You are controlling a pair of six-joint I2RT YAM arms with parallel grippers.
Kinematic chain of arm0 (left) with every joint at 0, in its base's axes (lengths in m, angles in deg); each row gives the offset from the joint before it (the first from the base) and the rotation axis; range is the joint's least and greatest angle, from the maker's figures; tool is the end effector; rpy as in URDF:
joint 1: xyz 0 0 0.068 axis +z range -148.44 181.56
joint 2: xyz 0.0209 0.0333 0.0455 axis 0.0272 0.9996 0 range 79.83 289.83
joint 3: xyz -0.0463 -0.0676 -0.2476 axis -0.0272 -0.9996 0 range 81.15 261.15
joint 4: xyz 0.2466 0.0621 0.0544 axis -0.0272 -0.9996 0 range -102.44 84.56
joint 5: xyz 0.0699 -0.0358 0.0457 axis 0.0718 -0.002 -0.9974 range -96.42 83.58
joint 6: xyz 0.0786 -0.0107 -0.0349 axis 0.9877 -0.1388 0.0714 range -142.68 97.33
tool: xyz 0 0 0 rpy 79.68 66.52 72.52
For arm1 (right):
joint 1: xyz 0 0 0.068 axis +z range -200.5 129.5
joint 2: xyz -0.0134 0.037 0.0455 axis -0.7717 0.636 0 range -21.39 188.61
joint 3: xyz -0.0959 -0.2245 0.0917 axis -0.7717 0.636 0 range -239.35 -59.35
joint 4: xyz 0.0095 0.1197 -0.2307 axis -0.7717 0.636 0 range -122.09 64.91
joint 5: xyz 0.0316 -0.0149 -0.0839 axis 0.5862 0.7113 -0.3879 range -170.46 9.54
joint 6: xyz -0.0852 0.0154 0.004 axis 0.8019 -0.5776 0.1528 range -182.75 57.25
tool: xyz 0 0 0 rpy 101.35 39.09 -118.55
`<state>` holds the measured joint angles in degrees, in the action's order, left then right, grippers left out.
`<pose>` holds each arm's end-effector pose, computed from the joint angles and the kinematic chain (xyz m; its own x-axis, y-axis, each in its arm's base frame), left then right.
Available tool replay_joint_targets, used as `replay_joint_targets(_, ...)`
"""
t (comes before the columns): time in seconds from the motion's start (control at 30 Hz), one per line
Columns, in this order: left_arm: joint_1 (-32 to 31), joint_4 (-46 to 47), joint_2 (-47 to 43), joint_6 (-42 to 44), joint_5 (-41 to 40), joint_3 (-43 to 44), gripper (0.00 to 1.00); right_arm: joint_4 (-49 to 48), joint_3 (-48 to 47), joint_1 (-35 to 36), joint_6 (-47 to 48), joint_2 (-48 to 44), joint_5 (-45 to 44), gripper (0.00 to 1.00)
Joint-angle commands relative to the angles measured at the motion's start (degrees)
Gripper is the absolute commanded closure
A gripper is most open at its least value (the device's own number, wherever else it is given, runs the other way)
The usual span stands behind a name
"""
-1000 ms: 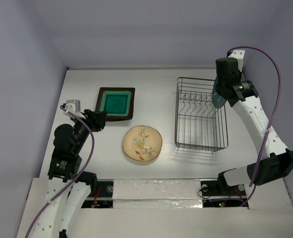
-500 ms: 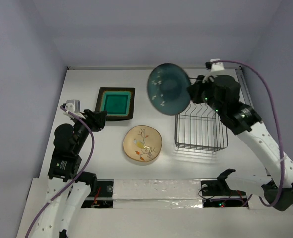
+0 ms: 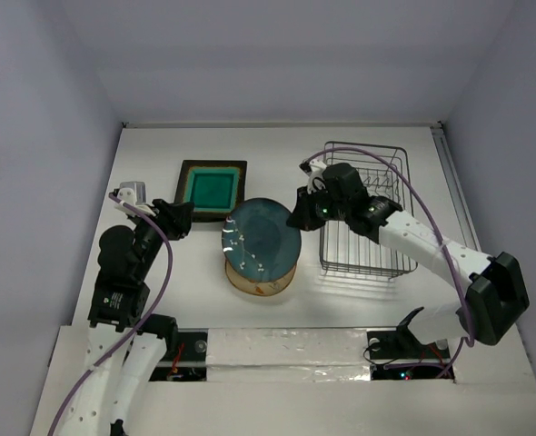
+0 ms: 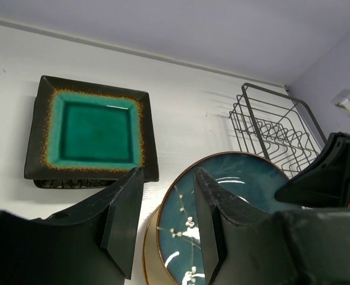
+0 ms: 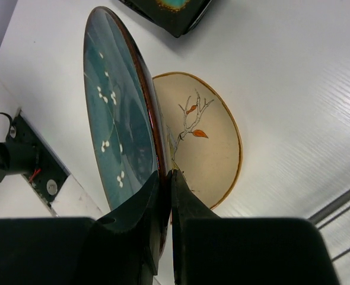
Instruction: Unload the plates from the dish rack
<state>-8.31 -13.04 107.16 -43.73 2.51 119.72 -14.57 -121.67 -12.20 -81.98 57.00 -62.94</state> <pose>0.1684 -0.0414 0.3449 -0.0573 -0.3502 -0.9349 0.3230 0.8796 -0.3493 0.2544 0.2304 0.2687 -0.6693 -0.1285 -0.7318 -0.6011 0.6727 0.4316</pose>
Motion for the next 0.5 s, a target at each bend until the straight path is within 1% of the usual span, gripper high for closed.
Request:
replay_joint_targets(0.0,0.46,2.23,0.27,0.14,0.21,1.07,0.64,-15.67,-1.14,0.1,-2.84,-0.44,6.21,1.0)
replay_joint_targets(0.23,0.99,2.32,0.27,0.14,0.39,0.98,0.64,-16.9,0.98,0.1,-4.24,4.04,9.63,1.0)
replay_joint_targets(0.3,0.99,2.23,0.27,0.14,0.39,0.98,0.64,-18.74,1.59,0.1,-4.68,4.84,10.6,1.0)
replay_joint_targets(0.47,0.99,2.32,0.26,0.23,0.48,0.98,0.64,-17.88,2.74,0.1,-4.33,6.25,10.34,1.0)
